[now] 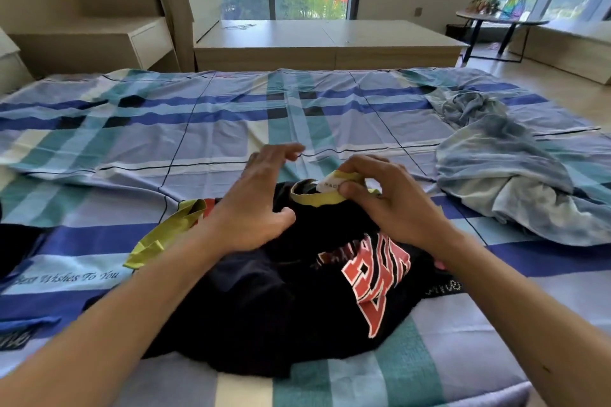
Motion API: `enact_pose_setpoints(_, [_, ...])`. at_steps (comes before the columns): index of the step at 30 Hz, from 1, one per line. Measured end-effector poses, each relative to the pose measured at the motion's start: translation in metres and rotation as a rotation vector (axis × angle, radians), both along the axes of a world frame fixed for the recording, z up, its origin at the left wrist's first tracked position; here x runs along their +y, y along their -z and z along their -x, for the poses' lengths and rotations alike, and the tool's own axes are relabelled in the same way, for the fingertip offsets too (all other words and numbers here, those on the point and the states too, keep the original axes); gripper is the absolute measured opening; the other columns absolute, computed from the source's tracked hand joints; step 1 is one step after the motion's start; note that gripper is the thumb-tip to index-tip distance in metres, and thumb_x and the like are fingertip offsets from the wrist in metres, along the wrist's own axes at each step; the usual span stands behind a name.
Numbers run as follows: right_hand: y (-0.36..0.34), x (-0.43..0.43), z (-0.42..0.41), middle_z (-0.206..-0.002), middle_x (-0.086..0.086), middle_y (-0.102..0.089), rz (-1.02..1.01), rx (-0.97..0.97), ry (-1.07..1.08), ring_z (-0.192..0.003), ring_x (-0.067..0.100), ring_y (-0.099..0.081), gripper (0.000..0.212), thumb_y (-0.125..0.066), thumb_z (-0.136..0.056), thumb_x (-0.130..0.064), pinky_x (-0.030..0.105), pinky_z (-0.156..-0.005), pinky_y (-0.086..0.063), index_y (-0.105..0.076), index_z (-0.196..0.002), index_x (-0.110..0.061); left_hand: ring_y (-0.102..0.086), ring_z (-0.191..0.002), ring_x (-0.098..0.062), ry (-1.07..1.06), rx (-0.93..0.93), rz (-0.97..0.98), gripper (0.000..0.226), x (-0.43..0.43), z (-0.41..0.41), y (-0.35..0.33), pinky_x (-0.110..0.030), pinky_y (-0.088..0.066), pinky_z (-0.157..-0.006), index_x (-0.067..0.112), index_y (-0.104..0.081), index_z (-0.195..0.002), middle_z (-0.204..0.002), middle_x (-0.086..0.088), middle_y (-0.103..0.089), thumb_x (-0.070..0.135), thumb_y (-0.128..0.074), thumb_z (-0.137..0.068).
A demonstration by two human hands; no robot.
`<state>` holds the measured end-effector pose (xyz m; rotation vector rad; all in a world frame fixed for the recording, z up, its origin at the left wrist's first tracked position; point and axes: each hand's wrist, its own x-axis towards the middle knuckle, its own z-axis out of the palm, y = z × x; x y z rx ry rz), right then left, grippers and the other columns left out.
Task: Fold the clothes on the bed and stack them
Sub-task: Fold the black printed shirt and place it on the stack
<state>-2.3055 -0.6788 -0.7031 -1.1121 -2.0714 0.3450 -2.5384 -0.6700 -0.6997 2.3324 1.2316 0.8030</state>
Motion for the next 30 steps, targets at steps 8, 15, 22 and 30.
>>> enact_pose_setpoints(8, [-0.022,-0.013,-0.032,-0.080,-0.002,-0.065,0.153,0.032,-0.045,-0.074,0.018,-0.061,0.016,-0.073,-0.087,-0.038,0.035,-0.068,-0.046,-0.064,-0.092,-0.025,-0.053,-0.059,-0.005,0.332,0.206,0.157,0.017,0.042,-0.023,-0.040,-0.019,-0.038,-0.060,0.022,-0.066,-0.079,-0.065,0.009,-0.059,0.009,-0.075,-0.083])
enact_pose_setpoints(15, [-0.008,0.018,-0.064,-0.053,-0.011,-0.052,0.344,-0.111,0.111,-0.049,0.003,-0.047,0.031,-0.084,-0.078,-0.023,0.028,-0.053,-0.036,-0.056,-0.063,-0.022,-0.048,-0.059,-0.007,0.096,0.341,-0.036,0.022,0.048,0.019,-0.092,-0.026,-0.037,-0.060,0.018,-0.059,-0.072,-0.060,0.007,-0.050,0.020,-0.077,-0.083])
enact_pose_setpoints(22, [-0.086,0.033,-0.055,-0.076,-0.003,-0.076,0.396,0.341,0.059,-0.068,0.006,-0.070,0.019,-0.080,-0.075,0.000,0.016,-0.067,-0.055,-0.075,-0.089,-0.012,-0.057,-0.073,-0.012,-0.151,0.367,0.031,0.031,0.054,0.077,-0.131,-0.036,-0.045,-0.071,0.029,-0.056,-0.077,-0.077,0.006,-0.063,0.025,-0.086,-0.072])
enact_pose_setpoints(30, [-0.201,0.049,-0.063,-0.072,0.003,-0.067,0.409,0.423,-0.103,-0.068,0.016,-0.065,0.021,-0.069,-0.081,0.006,0.017,-0.060,-0.054,-0.068,-0.073,-0.014,-0.056,-0.068,-0.012,-0.422,0.340,-0.019,0.015,0.062,0.111,-0.216,-0.027,-0.039,-0.059,0.027,-0.066,-0.077,-0.075,0.005,-0.062,0.020,-0.074,-0.088])
